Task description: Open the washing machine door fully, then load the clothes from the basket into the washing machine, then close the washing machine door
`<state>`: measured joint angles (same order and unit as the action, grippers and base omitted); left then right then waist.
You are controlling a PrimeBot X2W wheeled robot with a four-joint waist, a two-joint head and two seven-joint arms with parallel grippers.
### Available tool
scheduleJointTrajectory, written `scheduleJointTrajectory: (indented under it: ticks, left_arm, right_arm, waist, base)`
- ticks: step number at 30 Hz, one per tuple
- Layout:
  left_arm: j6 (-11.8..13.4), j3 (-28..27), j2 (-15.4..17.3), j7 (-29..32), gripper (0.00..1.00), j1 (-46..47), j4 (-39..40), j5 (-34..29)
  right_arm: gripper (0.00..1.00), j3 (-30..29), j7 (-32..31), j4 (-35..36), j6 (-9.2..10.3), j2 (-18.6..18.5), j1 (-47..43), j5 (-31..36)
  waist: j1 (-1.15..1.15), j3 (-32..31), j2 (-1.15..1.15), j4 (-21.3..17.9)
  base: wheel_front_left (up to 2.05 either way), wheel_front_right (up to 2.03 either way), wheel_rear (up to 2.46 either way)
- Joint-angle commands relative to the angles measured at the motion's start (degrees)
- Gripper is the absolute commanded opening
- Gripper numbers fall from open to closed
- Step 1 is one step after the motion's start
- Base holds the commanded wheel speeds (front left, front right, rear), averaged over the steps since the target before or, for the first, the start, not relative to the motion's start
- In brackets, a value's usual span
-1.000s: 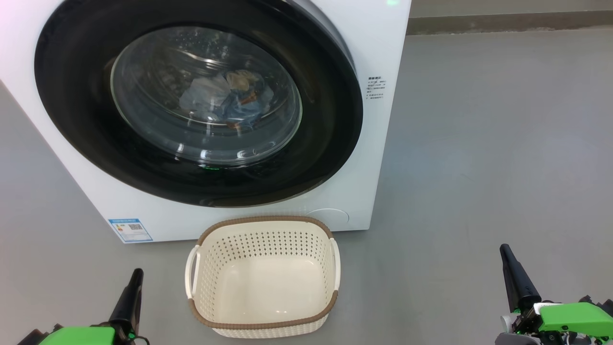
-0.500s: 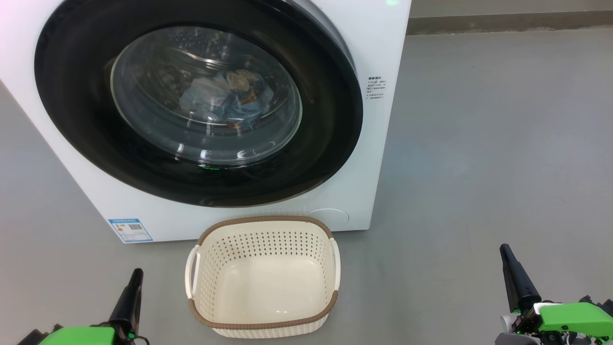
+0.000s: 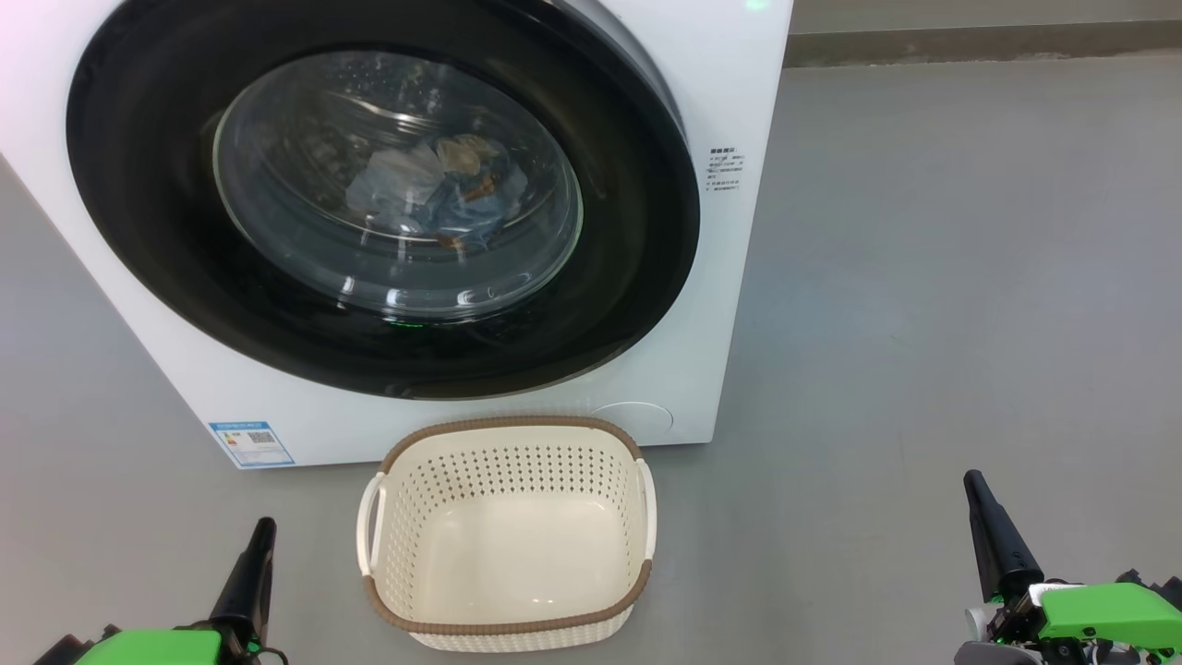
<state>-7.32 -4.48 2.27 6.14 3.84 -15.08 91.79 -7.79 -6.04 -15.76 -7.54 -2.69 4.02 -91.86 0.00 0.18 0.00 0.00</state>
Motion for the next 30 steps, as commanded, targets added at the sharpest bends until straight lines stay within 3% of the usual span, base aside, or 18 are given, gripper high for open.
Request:
scheduleJointTrajectory:
  ticks: [1, 30]
  left_arm:
    - [-0.17, -1.99, 0.69, 0.31, 0.0, 2.34, 1.05, 0.42]
    - [-0.17, -2.04, 0.66, 0.35, 0.0, 2.34, 1.05, 0.38]
  right_arm:
    - [0.0, 1.26, -0.46, 1.74, 0.05, -0.19, 2.17, -0.29]
    - [0.0, 1.27, -0.45, 1.74, 0.05, -0.19, 2.17, -0.3]
  waist:
    - [0.0, 0.0, 0.0, 0.0]
    - [0.0, 0.0, 0.0, 0.0]
  base:
    - [0.0, 0.0, 0.0]
    - [0.0, 0.0, 0.0]
